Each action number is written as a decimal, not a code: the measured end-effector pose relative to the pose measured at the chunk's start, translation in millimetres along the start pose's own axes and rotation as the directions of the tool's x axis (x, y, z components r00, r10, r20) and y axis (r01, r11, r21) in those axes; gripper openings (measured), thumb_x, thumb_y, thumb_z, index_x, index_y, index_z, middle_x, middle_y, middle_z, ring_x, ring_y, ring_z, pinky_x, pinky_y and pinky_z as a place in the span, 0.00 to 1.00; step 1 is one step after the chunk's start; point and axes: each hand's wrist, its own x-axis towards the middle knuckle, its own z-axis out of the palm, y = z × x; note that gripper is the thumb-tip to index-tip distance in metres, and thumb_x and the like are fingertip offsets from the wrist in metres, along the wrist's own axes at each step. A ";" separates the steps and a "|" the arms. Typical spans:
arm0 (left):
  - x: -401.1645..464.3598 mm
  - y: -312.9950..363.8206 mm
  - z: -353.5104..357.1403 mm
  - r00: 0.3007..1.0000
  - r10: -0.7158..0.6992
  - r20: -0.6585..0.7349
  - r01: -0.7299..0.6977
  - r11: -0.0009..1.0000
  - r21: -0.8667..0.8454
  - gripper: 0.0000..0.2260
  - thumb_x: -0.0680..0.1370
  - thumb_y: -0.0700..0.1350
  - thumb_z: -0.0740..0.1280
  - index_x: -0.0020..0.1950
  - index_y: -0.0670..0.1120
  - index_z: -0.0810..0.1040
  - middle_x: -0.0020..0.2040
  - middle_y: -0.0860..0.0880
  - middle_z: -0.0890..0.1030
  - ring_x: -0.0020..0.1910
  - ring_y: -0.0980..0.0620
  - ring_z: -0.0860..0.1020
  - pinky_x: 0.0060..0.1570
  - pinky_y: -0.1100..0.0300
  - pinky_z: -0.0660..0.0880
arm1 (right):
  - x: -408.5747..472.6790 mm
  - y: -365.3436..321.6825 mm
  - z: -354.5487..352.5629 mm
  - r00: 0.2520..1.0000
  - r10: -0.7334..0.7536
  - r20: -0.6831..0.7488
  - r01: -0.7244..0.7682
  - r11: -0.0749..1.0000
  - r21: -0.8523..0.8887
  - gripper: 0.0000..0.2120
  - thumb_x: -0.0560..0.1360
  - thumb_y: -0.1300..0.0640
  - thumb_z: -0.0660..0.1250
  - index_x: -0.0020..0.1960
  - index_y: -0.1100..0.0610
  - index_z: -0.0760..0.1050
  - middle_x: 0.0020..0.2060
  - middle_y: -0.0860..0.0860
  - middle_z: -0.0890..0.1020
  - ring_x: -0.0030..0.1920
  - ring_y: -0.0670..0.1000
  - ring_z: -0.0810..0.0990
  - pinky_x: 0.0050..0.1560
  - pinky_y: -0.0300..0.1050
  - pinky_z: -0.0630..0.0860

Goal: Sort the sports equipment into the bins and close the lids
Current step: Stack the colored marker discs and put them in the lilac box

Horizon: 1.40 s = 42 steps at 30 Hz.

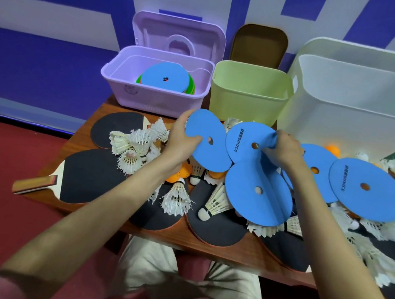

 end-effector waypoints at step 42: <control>-34.5 -1.2 5.6 0.936 -0.320 0.146 0.328 0.642 -0.693 0.18 0.83 0.54 0.51 0.58 0.48 0.78 0.56 0.45 0.82 0.55 0.45 0.80 0.58 0.48 0.75 | -66.2 -13.3 13.6 0.927 -0.105 -0.361 0.288 0.815 0.503 0.13 0.74 0.64 0.65 0.58 0.61 0.75 0.53 0.58 0.77 0.50 0.52 0.76 0.53 0.42 0.72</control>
